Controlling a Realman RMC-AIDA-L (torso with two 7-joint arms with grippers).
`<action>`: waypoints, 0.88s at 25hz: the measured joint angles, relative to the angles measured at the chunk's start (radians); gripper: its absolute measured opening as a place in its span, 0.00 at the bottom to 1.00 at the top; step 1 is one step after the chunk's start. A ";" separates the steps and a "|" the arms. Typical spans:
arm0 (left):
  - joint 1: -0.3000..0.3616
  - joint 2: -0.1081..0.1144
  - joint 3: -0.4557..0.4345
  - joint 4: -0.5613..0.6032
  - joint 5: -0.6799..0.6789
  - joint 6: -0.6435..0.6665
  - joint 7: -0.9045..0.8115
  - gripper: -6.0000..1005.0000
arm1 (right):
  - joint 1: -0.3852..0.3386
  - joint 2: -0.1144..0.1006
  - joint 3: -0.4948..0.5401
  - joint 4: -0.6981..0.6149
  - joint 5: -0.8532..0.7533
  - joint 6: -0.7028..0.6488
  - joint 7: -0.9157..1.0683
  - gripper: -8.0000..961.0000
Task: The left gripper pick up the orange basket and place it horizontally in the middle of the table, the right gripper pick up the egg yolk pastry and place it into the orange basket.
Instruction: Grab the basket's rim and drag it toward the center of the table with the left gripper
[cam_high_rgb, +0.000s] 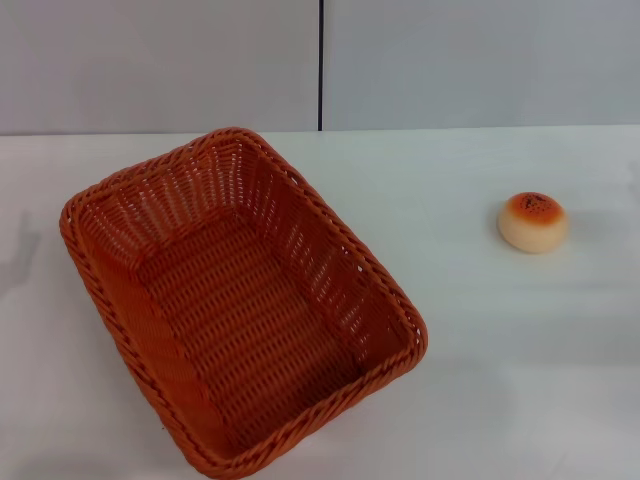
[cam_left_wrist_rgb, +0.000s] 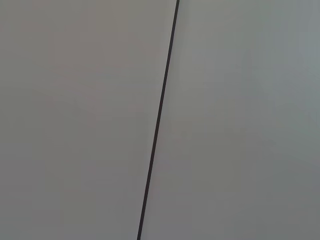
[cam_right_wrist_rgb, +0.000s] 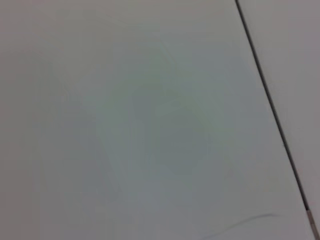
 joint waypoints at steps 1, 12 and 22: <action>0.001 0.000 0.000 -0.001 0.000 0.000 -0.001 0.80 | 0.000 -0.001 0.001 0.000 0.001 -0.002 0.000 0.63; 0.023 0.000 0.004 -0.001 0.006 0.007 -0.022 0.80 | 0.013 -0.001 0.001 0.000 0.002 -0.004 0.000 0.63; 0.004 0.009 0.152 0.152 0.008 0.008 -0.236 0.80 | 0.007 -0.001 0.001 0.000 0.002 -0.002 0.000 0.63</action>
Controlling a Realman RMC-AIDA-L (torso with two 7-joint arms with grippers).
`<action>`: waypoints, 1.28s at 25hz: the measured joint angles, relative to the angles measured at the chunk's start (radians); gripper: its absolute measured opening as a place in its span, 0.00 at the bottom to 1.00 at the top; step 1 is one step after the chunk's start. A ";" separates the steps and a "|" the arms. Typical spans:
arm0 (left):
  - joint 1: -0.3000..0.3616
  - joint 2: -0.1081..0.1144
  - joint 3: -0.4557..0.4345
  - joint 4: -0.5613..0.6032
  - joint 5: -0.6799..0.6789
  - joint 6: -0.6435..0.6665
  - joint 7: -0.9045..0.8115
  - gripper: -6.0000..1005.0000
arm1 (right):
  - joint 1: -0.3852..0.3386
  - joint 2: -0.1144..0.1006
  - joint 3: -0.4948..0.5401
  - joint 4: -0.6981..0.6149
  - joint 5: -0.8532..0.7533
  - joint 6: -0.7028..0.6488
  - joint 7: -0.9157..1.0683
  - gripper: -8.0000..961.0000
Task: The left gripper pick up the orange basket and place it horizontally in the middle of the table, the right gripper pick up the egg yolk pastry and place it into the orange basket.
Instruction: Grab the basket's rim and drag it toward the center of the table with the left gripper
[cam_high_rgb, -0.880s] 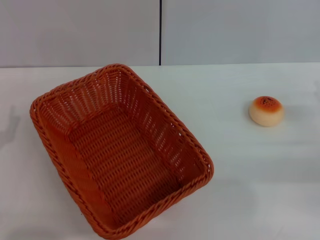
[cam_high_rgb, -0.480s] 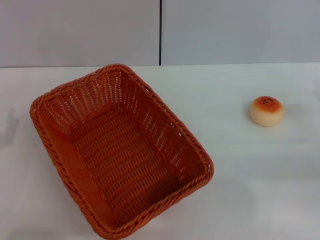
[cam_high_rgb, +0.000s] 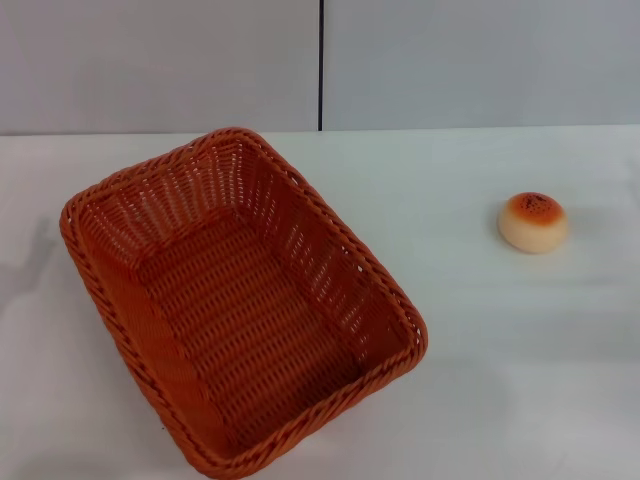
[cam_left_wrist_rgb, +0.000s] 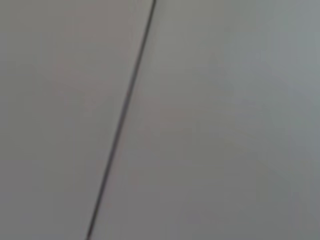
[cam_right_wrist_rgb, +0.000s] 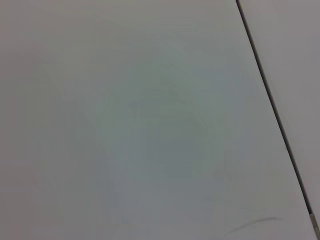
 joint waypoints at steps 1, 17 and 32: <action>0.000 0.000 0.000 0.000 0.000 0.000 0.000 0.80 | -0.002 0.000 0.000 0.000 0.000 0.002 0.000 0.63; -0.043 0.003 0.404 0.891 0.048 -0.068 -0.823 0.79 | -0.032 0.003 0.000 0.006 0.000 0.023 0.000 0.63; -0.211 0.006 0.677 1.587 0.660 -0.032 -1.304 0.76 | -0.060 0.005 0.049 0.061 0.000 0.072 0.002 0.63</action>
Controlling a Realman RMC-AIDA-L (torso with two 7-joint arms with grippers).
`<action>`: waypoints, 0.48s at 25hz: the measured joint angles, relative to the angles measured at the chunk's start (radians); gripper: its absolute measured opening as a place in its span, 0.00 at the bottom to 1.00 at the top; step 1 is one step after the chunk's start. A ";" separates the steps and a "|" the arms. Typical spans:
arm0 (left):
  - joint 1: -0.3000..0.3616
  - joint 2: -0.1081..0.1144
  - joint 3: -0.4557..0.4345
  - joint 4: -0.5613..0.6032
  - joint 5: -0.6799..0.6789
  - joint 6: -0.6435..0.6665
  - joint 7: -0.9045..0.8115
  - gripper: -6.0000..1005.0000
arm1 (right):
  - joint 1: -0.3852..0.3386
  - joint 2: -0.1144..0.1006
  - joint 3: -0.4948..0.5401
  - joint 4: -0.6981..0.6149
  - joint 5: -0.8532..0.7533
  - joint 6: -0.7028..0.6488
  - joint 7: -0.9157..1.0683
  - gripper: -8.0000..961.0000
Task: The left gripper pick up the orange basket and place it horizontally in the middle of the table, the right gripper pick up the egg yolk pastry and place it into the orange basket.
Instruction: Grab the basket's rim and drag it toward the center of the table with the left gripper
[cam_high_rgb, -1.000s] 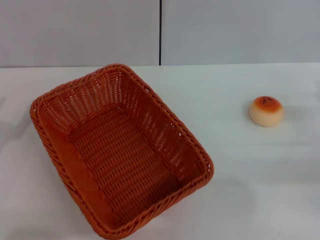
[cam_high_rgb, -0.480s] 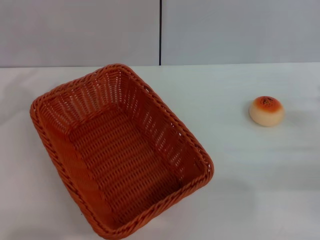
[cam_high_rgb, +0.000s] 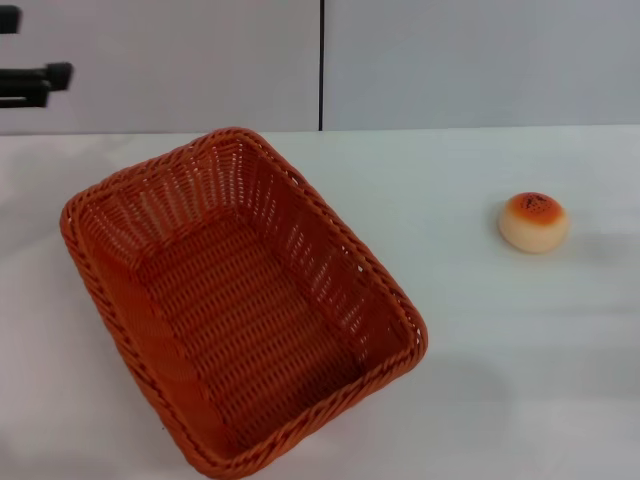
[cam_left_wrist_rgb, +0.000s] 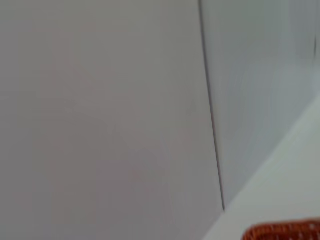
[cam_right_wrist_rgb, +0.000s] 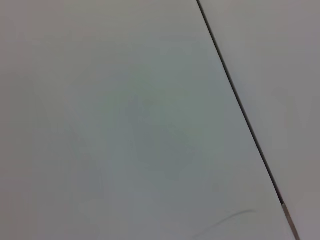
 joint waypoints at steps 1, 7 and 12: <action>-0.014 -0.002 0.030 0.021 0.045 0.000 -0.020 0.76 | -0.001 0.000 0.001 0.005 0.000 0.004 0.000 0.63; -0.101 -0.006 0.207 0.082 0.229 0.001 -0.140 0.75 | -0.005 0.000 0.002 0.013 0.000 0.010 0.000 0.63; -0.172 -0.016 0.409 0.087 0.425 0.004 -0.202 0.74 | -0.004 0.000 0.006 0.014 0.000 0.007 0.000 0.63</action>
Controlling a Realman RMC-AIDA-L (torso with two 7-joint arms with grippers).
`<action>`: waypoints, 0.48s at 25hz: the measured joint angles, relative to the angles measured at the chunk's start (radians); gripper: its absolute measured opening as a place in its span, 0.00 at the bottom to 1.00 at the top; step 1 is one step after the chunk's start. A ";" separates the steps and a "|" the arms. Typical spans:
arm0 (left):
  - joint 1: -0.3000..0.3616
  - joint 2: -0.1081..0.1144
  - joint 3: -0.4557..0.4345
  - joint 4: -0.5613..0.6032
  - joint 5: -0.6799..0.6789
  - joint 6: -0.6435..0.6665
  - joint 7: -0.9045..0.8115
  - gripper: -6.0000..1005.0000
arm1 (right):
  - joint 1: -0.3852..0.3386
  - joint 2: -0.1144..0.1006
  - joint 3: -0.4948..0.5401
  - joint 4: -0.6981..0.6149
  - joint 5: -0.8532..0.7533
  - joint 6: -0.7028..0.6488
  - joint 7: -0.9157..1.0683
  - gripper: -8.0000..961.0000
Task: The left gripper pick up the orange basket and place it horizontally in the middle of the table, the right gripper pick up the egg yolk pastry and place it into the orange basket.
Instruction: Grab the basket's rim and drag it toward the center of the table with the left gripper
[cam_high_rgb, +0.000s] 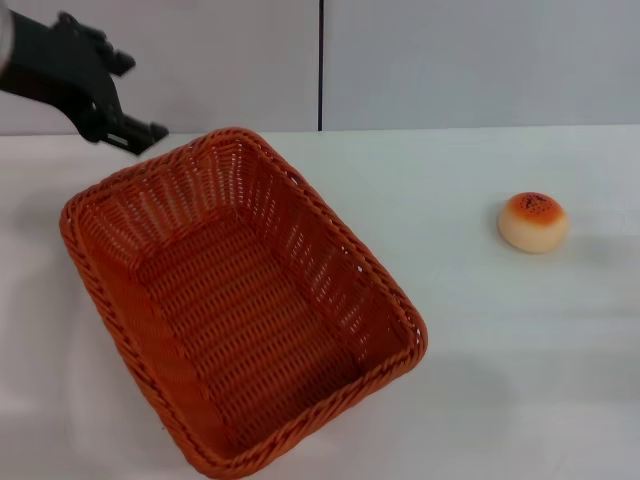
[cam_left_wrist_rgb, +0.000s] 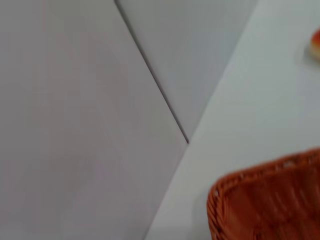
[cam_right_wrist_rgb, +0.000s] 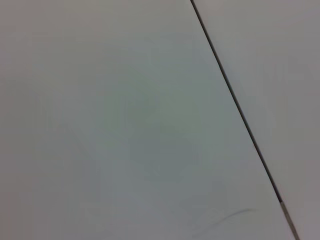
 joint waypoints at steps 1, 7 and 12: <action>-0.021 -0.002 0.044 -0.019 0.053 0.001 -0.014 0.74 | 0.000 0.000 0.003 0.000 0.000 -0.002 0.000 0.63; -0.063 -0.005 0.107 -0.070 0.117 -0.022 -0.055 0.72 | 0.001 -0.001 0.007 -0.004 0.000 -0.009 0.000 0.63; -0.083 -0.007 0.170 -0.127 0.183 -0.069 -0.095 0.72 | 0.001 -0.002 0.007 -0.009 0.001 -0.023 -0.001 0.63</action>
